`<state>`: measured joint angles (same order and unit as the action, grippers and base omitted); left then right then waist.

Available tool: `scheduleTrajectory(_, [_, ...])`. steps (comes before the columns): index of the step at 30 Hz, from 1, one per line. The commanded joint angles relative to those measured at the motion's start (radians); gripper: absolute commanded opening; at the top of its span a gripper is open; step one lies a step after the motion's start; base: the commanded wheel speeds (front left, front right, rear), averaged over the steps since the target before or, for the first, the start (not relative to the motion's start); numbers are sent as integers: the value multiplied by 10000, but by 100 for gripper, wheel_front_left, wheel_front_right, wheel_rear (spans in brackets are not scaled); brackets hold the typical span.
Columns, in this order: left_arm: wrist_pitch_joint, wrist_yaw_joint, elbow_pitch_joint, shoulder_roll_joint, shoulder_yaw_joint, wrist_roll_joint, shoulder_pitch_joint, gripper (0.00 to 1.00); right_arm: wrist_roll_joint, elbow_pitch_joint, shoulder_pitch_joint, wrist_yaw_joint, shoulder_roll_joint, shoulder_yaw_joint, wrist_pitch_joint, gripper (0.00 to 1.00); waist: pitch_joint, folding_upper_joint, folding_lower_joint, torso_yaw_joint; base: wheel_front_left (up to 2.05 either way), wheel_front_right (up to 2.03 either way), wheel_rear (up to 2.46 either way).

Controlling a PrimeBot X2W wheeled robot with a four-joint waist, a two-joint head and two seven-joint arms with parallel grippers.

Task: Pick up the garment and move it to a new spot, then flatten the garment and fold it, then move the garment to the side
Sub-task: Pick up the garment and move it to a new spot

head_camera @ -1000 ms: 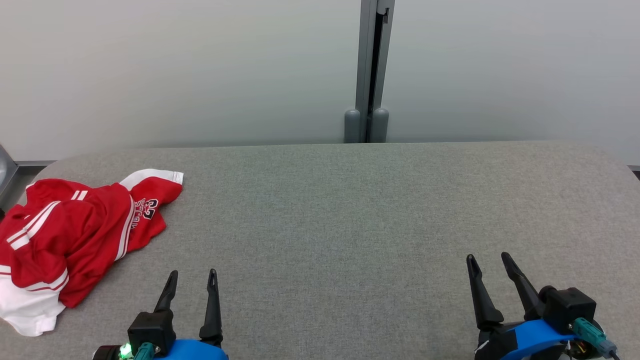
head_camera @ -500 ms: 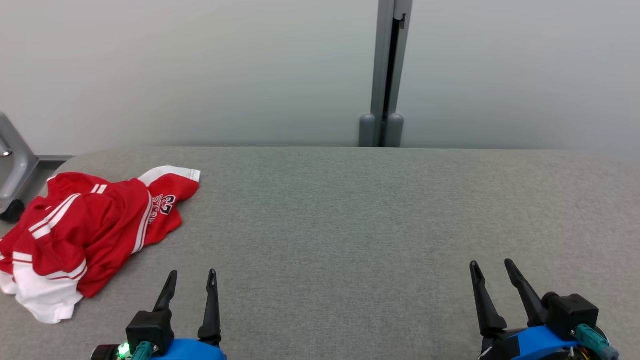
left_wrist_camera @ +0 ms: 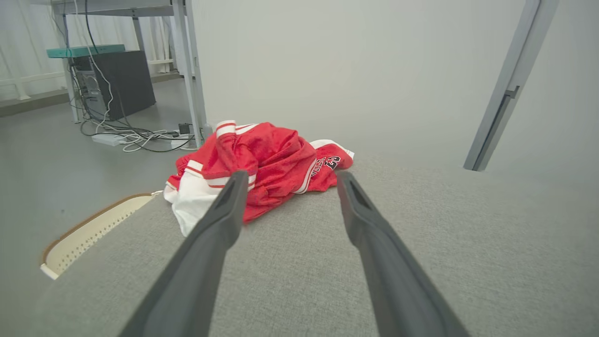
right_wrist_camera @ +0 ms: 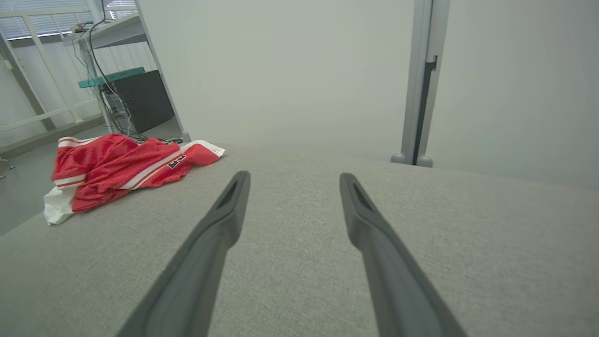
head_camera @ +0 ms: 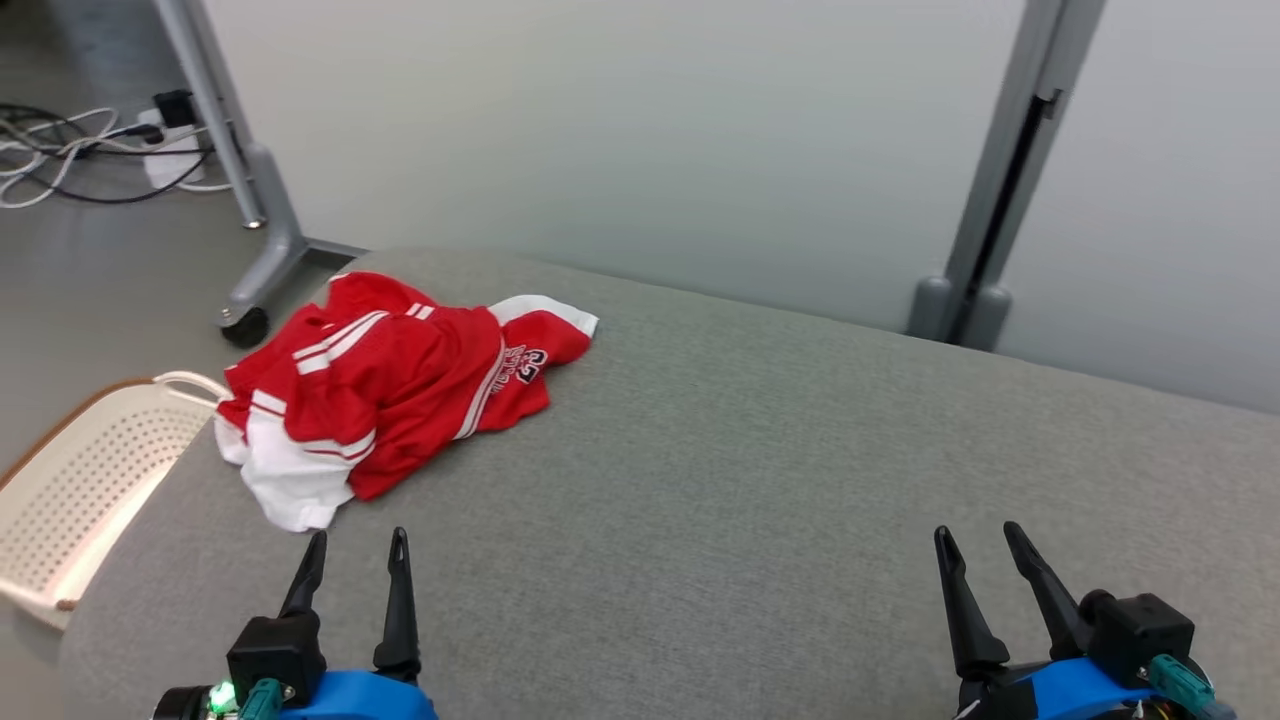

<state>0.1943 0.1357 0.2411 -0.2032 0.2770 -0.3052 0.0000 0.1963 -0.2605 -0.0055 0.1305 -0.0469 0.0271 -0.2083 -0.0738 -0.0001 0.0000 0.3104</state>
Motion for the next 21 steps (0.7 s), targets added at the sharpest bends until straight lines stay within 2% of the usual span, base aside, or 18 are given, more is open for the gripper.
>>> scheduleTrajectory(1, [-29,66,-99,-60,-31,-28,112,100,31,33,80,4,-58,40,-51,100,263,1,0,501,0,0,0])
scheduleTrajectory(10, [-116,259,-375,-270,-234,-161,346,100,106,-18,51,4,-60,173,-91,100,224,1,0,1831,0,0,0])
scheduleTrajectory(21, [242,672,-772,-304,-683,-432,812,100,-64,-262,-747,4,-58,749,71,100,577,1,0,2082,0,0,0])
